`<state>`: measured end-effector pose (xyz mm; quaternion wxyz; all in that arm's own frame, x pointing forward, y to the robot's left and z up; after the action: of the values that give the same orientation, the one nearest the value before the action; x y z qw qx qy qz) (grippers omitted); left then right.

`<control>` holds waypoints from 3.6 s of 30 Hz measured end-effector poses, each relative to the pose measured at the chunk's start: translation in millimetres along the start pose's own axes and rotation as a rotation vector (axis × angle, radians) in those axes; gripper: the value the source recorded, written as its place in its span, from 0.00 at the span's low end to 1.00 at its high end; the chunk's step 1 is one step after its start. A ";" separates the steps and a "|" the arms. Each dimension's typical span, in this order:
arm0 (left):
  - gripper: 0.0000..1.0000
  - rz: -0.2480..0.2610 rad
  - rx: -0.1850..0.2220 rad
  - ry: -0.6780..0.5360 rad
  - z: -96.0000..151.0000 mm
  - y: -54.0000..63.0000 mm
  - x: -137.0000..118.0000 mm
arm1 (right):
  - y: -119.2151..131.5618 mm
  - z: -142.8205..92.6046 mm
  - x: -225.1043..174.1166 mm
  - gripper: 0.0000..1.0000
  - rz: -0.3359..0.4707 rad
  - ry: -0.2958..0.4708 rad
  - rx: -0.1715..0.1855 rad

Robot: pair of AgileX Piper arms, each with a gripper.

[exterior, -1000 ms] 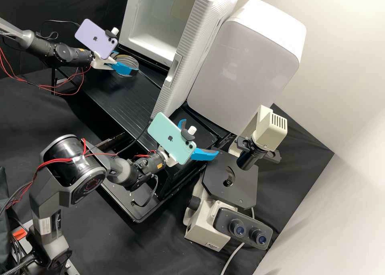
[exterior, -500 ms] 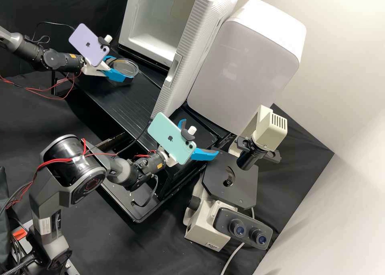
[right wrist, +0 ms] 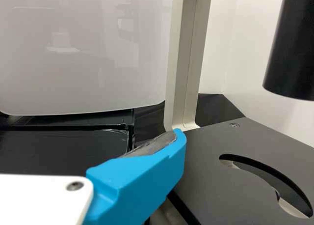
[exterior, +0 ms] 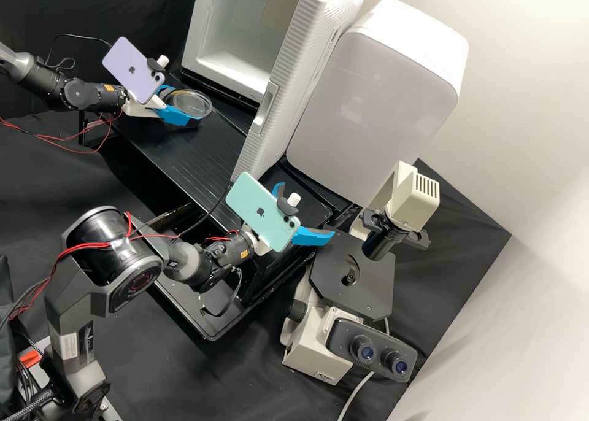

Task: Take the petri dish out of the incubator

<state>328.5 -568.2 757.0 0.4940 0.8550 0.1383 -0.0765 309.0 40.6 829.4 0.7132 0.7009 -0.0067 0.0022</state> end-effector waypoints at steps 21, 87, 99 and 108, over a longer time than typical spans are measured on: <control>0.00 0.042 -0.054 0.053 9.9 38.0 25.4 | 0.0 0.0 0.0 1.00 0.000 0.000 0.000; 1.00 -0.014 -0.040 0.124 5.1 15.9 45.3 | 0.0 0.0 0.0 1.00 0.000 0.000 0.000; 0.00 -0.008 -0.043 0.120 7.4 18.2 45.3 | 0.0 0.0 0.0 1.00 0.000 0.000 0.000; 0.00 -0.009 -0.043 0.117 8.7 17.7 44.9 | 0.0 0.0 0.0 1.00 0.000 0.000 0.000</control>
<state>376.7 -576.8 755.2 0.5031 0.8465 0.1723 -0.0257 309.0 40.6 829.4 0.7132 0.7009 -0.0067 0.0022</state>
